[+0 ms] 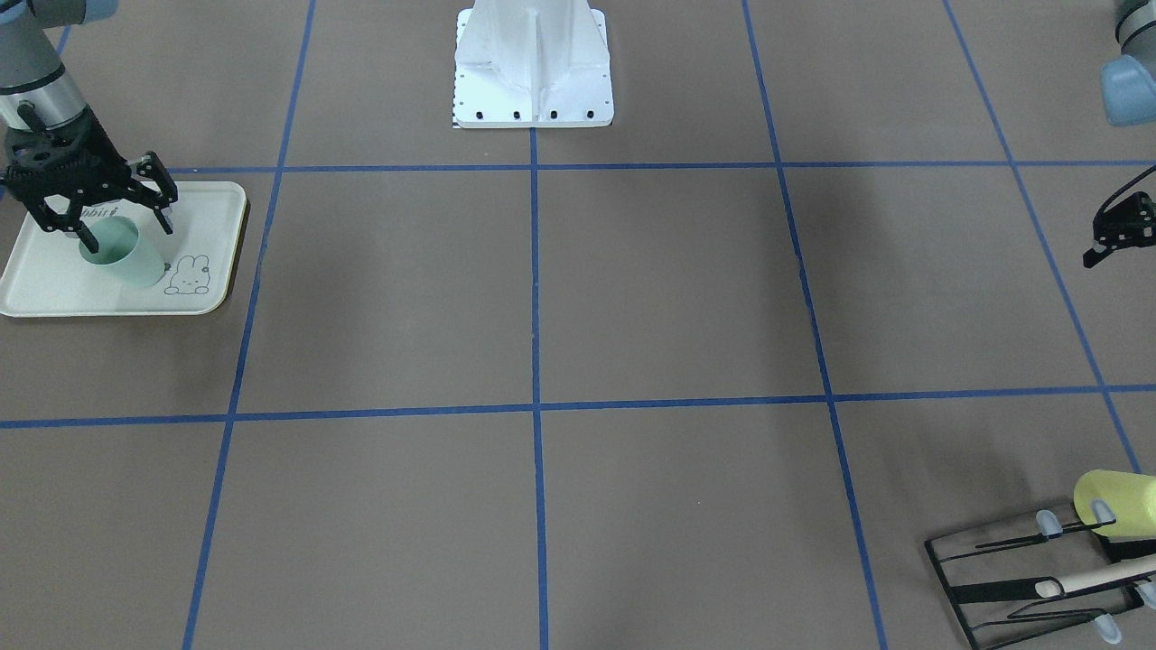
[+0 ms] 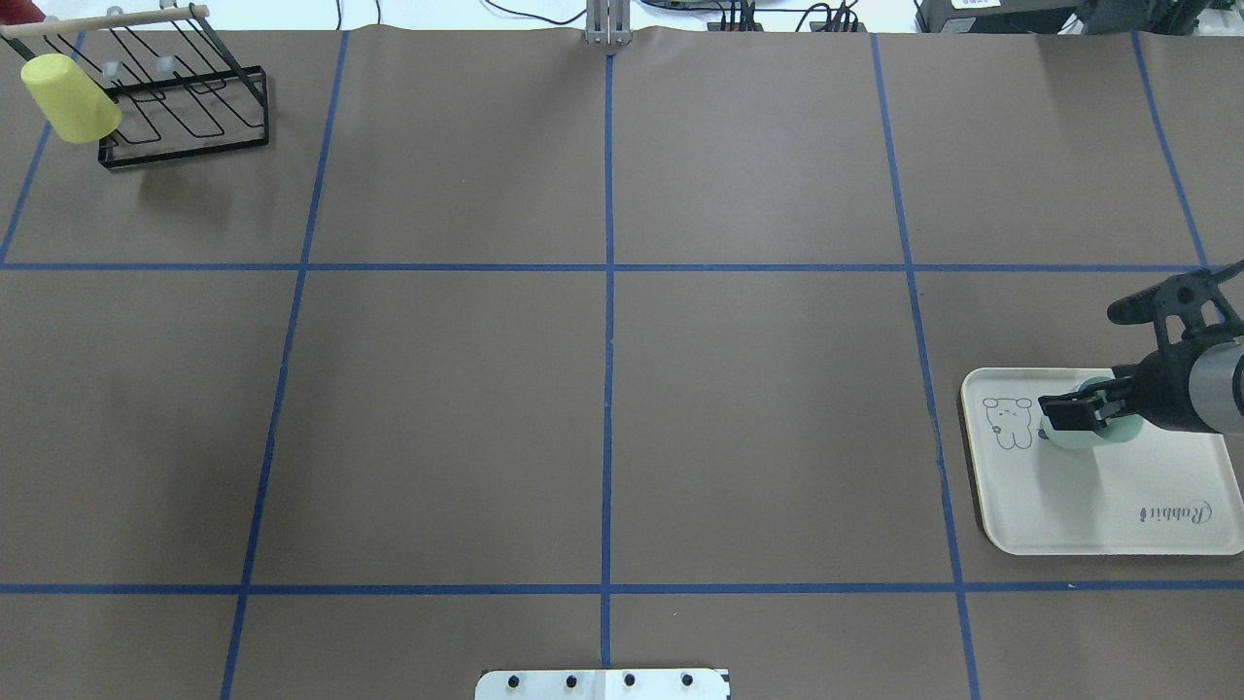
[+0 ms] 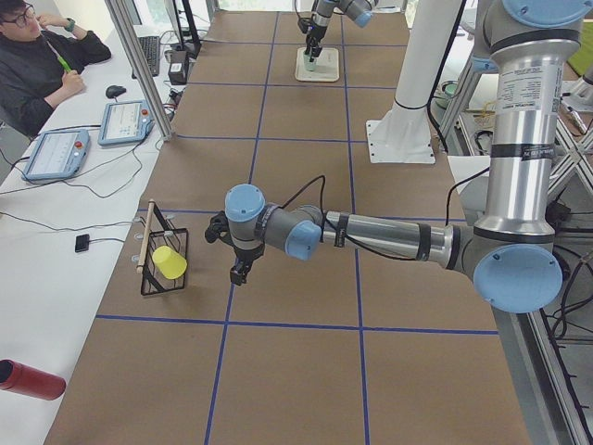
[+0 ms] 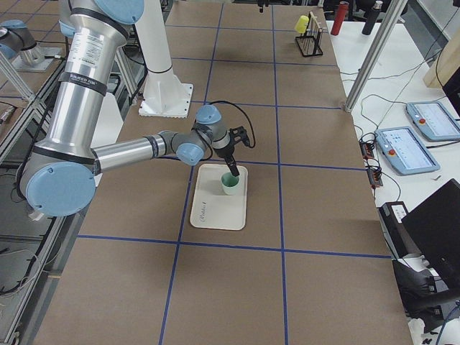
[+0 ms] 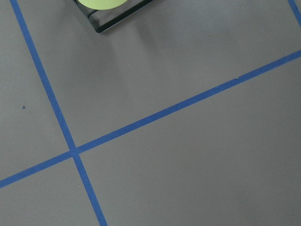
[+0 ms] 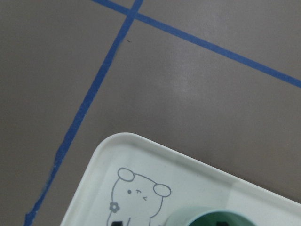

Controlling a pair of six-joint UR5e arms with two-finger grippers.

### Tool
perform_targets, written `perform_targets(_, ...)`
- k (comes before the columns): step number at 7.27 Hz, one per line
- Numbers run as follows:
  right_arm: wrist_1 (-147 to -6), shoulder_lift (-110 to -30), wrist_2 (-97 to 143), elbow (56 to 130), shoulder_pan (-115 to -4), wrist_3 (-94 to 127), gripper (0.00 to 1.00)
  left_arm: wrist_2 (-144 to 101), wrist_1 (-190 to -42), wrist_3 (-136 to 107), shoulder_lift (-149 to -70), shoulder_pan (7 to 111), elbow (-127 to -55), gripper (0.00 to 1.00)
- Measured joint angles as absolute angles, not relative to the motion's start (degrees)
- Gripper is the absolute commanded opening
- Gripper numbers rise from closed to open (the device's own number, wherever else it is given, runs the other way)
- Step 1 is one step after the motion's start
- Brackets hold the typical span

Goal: Left arm grabs green cup and hands to right arm on tray

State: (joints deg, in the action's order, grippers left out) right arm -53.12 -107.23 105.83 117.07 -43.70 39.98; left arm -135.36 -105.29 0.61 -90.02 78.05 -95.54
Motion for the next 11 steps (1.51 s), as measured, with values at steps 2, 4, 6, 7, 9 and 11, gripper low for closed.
perform_targets(2,-58.2,-105.4,114.8,117.1,-53.2,32.9,0.99,-135.4,-105.3,0.5,-89.8,78.3,-95.4,1.0)
perform_targets(4,-77.4,-95.9,120.9,116.4,-64.9,17.9,0.99,-135.1,-104.8,0.6,-89.6,80.6,-94.9,1.0)
perform_targets(6,-94.5,-87.7,123.6,113.6,-73.9,4.5,0.99,-134.9,-103.9,1.0,-88.2,85.1,-92.2,1.0)
perform_targets(7,-97.4,-86.3,125.3,110.8,-77.2,0.0,0.99,-134.6,-103.6,1.7,-87.7,86.3,-91.0,1.0)
perform_targets(9,-98.7,-86.1,128.4,104.9,-82.4,-8.8,0.99,-134.6,-95.3,3.7,-87.2,87.7,-93.1,1.0)
perform_targets(11,-98.7,-87.9,129.0,102.7,-85.3,-11.9,0.99,-134.1,-85.7,7.6,-86.3,89.7,-98.0,1.0)
